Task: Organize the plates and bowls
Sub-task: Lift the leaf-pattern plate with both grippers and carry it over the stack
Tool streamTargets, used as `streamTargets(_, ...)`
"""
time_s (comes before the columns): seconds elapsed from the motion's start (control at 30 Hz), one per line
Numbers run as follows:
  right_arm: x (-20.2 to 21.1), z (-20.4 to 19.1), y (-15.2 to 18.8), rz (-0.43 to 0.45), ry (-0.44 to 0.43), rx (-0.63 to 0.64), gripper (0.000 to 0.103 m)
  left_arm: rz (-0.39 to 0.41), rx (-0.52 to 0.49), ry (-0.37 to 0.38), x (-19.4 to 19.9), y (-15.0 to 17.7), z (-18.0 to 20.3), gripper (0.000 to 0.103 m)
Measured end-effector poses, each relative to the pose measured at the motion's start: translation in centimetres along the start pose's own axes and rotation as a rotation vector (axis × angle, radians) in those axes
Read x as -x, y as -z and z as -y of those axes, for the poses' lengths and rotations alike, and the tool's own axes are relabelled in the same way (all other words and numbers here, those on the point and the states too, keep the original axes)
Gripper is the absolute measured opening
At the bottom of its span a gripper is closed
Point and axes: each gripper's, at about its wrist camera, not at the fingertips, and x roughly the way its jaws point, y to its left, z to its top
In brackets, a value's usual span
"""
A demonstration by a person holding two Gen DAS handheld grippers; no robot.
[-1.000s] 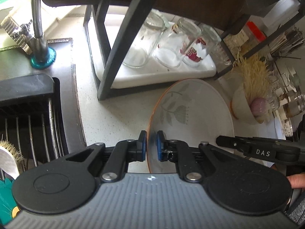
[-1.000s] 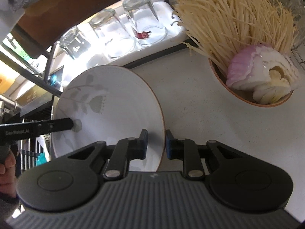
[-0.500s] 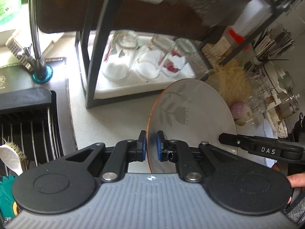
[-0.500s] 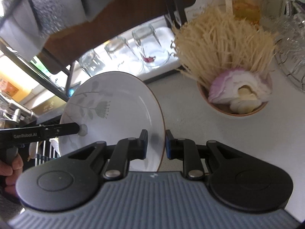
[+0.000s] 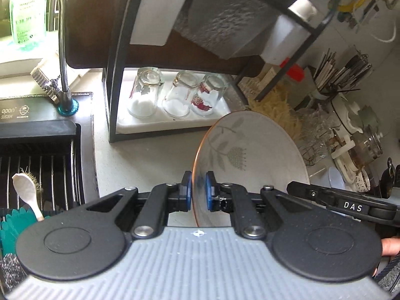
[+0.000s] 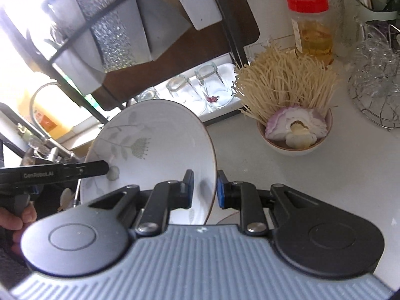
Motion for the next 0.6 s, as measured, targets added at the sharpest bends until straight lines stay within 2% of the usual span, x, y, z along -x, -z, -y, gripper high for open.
streamTargets(0.23,3.8,0.7,1.9,0.048,-0.036,0.029,0.022,0.036,0.026,0.0,2.6,2.8,2.1,0.013)
streamTargets(0.6,6.6,2.7,3.9,0.064,-0.063,0.034,0.022,0.056,0.084,0.001,4.4,7.5,4.9,0.013)
